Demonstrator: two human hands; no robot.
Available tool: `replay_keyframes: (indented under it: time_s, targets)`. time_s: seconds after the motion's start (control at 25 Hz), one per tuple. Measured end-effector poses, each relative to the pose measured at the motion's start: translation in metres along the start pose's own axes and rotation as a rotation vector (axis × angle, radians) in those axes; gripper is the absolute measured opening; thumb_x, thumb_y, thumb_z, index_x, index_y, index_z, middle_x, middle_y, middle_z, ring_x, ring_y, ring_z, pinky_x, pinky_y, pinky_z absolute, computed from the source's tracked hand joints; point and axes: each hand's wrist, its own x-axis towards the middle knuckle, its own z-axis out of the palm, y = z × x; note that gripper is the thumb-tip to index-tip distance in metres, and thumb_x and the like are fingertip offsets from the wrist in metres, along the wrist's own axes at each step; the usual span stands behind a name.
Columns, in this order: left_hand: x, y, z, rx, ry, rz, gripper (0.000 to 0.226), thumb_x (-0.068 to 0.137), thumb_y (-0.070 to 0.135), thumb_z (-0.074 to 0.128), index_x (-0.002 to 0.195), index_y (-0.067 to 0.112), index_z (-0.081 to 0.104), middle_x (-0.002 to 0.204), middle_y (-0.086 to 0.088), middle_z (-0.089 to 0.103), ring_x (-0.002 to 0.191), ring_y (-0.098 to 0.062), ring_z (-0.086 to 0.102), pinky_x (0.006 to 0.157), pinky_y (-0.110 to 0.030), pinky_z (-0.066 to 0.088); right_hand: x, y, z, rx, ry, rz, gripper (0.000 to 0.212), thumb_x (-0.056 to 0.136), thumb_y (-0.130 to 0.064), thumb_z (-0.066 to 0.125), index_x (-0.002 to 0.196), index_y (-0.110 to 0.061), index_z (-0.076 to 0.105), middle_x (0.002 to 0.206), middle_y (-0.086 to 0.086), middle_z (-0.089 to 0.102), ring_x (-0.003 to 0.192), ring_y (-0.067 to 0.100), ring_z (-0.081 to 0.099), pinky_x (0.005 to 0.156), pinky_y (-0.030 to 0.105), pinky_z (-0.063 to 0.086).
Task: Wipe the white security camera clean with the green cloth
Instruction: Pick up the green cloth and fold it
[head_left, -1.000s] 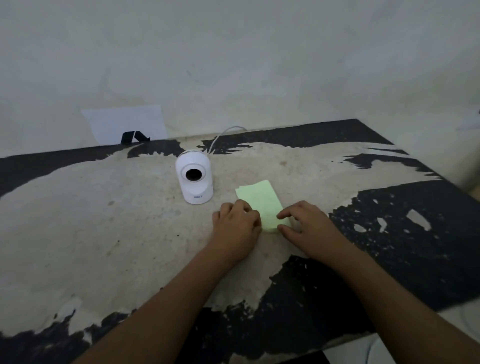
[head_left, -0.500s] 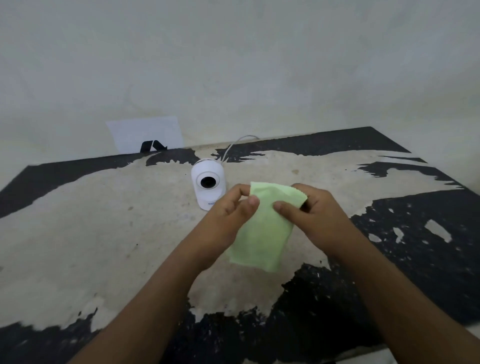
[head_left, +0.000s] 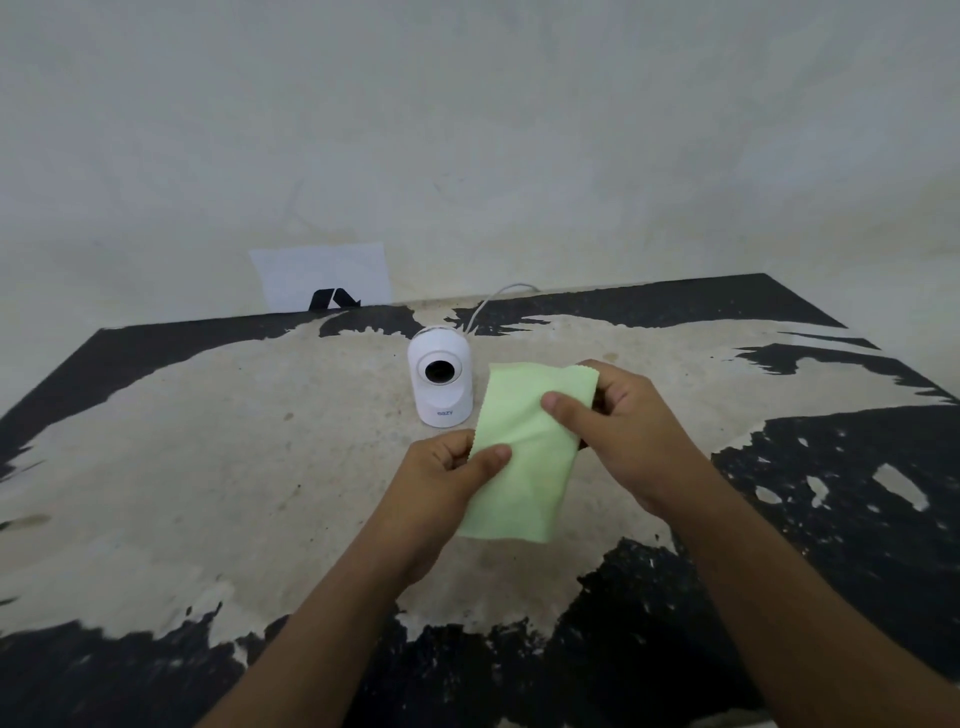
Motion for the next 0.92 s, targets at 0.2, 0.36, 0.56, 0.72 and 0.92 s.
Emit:
replay_keyframes:
  time_s: [0.2, 0.36, 0.56, 0.72, 0.92]
  targets:
    - [-0.002, -0.01, 0.002, -0.375, -0.084, -0.211, 0.028, 0.095, 0.019, 0.047, 0.113, 0.01, 0.066, 0.107, -0.009, 0.074, 0.095, -0.026, 0.071, 0.079, -0.044, 0.058, -0.004, 0.007, 0.007, -0.334, -0.122, -0.249, 0.015, 0.087, -0.014, 0.063, 0.088, -0.029, 0.066, 0.093, -0.007, 0.063, 0.083, 0.009, 0.062, 0.073, 0.024, 0.052]
    - [-0.004, -0.015, -0.003, -0.589, -0.096, -0.348, 0.035, 0.093, 0.017, 0.042, 0.113, 0.001, 0.065, 0.104, -0.018, 0.073, 0.082, -0.026, 0.073, 0.066, -0.035, 0.061, -0.015, 0.03, 0.007, -0.602, -0.179, -0.365, 0.022, 0.079, -0.019, 0.058, 0.096, -0.023, 0.072, 0.106, -0.024, 0.049, 0.103, 0.014, 0.052, 0.084, 0.017, 0.04]
    - [-0.003, -0.019, -0.011, -0.71, -0.101, -0.407, 0.052, 0.096, 0.036, 0.038, 0.12, -0.005, 0.058, 0.117, -0.026, 0.066, 0.093, -0.035, 0.069, 0.08, -0.047, 0.056, -0.035, 0.04, 0.005, -0.771, -0.327, -0.289, 0.036, 0.076, -0.036, 0.045, 0.103, -0.042, 0.069, 0.131, -0.027, 0.033, 0.127, 0.004, 0.024, 0.105, 0.023, 0.027]
    - [-0.002, -0.022, -0.012, -0.555, -0.069, -0.315, 0.028, 0.093, 0.012, 0.048, 0.115, 0.002, 0.062, 0.103, -0.017, 0.072, 0.081, -0.025, 0.071, 0.069, -0.037, 0.06, -0.037, 0.025, 0.002, -0.451, -0.267, -0.081, 0.032, 0.082, -0.044, 0.048, 0.112, -0.052, 0.054, 0.137, -0.03, 0.035, 0.13, -0.009, 0.03, 0.105, 0.016, 0.028]
    - [0.005, -0.005, -0.012, -0.389, -0.093, -0.154, 0.021, 0.091, 0.006, 0.051, 0.108, 0.005, 0.065, 0.095, -0.012, 0.072, 0.082, -0.025, 0.068, 0.068, -0.039, 0.058, -0.006, 0.036, 0.023, 0.254, -0.146, 0.34, 0.034, 0.079, -0.033, 0.064, 0.111, -0.02, 0.061, 0.103, 0.0, 0.068, 0.091, 0.016, 0.064, 0.083, 0.035, 0.051]
